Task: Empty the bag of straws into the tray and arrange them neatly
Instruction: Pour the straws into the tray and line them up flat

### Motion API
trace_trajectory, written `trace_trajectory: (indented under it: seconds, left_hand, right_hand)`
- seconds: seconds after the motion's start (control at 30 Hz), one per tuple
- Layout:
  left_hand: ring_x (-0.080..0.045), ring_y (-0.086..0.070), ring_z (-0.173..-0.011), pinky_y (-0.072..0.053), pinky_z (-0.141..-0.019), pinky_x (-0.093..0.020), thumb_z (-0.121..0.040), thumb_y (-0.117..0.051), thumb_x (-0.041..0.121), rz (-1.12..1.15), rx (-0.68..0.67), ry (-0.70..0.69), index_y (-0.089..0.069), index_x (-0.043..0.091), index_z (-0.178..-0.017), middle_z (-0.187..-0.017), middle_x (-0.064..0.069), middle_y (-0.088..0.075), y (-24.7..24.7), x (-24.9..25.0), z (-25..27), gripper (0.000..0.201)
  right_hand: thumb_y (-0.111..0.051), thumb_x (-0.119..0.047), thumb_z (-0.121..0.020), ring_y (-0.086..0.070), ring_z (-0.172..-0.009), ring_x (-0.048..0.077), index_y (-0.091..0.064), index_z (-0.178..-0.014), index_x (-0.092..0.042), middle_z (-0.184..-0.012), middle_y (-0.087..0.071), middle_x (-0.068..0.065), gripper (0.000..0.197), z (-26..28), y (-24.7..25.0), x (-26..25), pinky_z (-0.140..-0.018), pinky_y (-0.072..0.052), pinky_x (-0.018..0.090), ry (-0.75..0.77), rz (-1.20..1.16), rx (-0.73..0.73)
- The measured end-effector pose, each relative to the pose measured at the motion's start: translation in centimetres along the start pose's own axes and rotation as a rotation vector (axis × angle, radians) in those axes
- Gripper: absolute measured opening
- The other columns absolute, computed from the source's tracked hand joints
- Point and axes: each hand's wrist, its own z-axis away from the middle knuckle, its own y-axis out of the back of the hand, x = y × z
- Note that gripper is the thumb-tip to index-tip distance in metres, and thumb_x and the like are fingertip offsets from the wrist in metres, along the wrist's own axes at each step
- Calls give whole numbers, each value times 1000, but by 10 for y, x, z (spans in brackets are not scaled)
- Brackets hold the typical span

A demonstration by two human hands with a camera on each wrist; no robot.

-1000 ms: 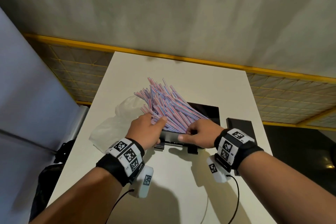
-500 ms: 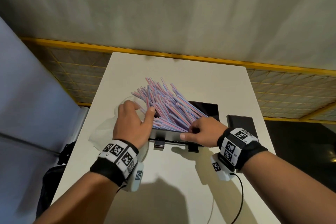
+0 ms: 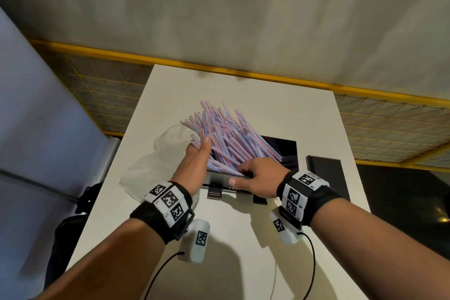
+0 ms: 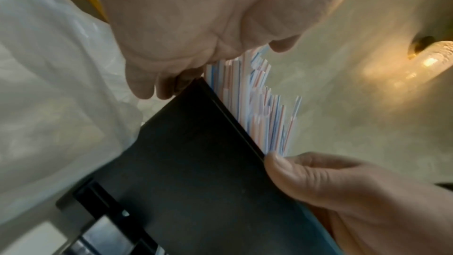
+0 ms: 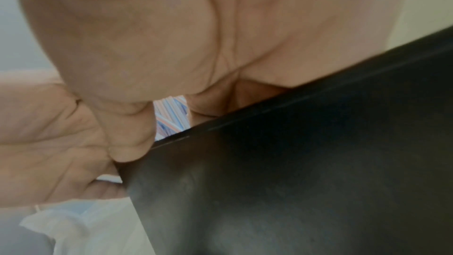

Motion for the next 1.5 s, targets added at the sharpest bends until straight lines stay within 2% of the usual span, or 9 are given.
trace_trajectory:
  seconds: [0.13, 0.27, 0.43, 0.57, 0.67, 0.83, 1.13, 1.33, 1.5]
  left_hand:
    - [-23, -41, -141, -30, -110, -32, -85, -24, 79, -53, -6, -34, -29, 15, -153, -154, -3, -42, -8, -2, 0, 94]
    - [-22, -46, -136, -30, -98, -25, -101, -31, 59, -101, 70, -43, -34, 14, -148, -148, -2, -48, -14, -9, 0, 66]
    - [-22, -48, -131, -33, -97, -27, -99, -37, 59, -143, 74, -65, -38, 12, -145, -142, -3, -49, -19, -10, 3, 65]
    - [-26, -43, -137, -37, -108, -36, -94, -41, 64, -245, 126, -131, -41, 13, -142, -147, -9, -45, -16, -11, 0, 70]
    - [-35, -27, -148, -31, -118, -45, -96, -48, 54, -452, 93, -45, -32, 9, -148, -161, -17, -25, -15, -20, -5, 71]
    - [-28, -52, -128, -38, -97, -29, -101, -50, 40, -256, 203, -154, -45, 16, -139, -141, -6, -55, -9, -14, 5, 45]
    - [-29, -59, -120, -44, -94, -30, -93, -66, 38, -304, 59, -44, -36, 13, -137, -134, -5, -59, -13, -15, 10, 59]
    - [-29, -51, -107, -47, -91, -41, -79, -79, 30, -483, 483, -455, -50, 8, -112, -114, -7, -47, -5, 13, 33, 49]
    - [-19, -52, -68, -46, -65, -33, -83, -66, 15, -542, 59, -640, -49, 18, -82, -73, 6, -52, -39, 56, 32, 18]
  right_hand:
    - [-37, -76, -91, -61, -96, 27, -61, -107, -15, -102, -66, 9, 67, -3, -4, -7, -87, -51, 39, -47, 70, -62]
    - [-23, -74, -95, -44, -138, 30, -39, -149, -9, -151, -46, 15, 86, -4, 2, -15, -111, -37, 41, -71, 77, -150]
    - [-25, -78, -93, -38, -144, 28, -19, -158, -12, -160, -34, 13, 93, -5, 1, -19, -114, -34, 37, -103, 64, -194]
    - [-30, -76, -93, -60, -105, 30, -56, -115, -16, -110, -66, 8, 69, -9, 0, -16, -89, -48, 38, -49, 30, -59]
    - [-33, -77, -91, -55, -78, 25, -49, -85, -19, -77, -52, 0, 61, -9, -3, -17, -69, -43, 35, -39, 93, -66]
    - [-48, -67, -93, -57, -71, 26, -60, -83, -8, -75, -60, 10, 61, -3, 1, -12, -66, -46, 36, 17, 89, 32]
    - [-67, -48, -84, -59, -71, 21, -61, -76, -19, -72, -62, -1, 30, 46, 34, 13, -66, -51, 33, -112, 113, 425]
    - [-82, -42, -77, -54, -85, 23, -50, -101, -19, -91, -58, 2, 47, 56, 60, 56, -71, -43, 32, -436, 7, 569]
    - [-70, -18, -83, -62, -78, 27, -62, -71, -13, -73, -65, 2, 16, 40, 51, 62, -66, -41, 26, -351, -72, 593]
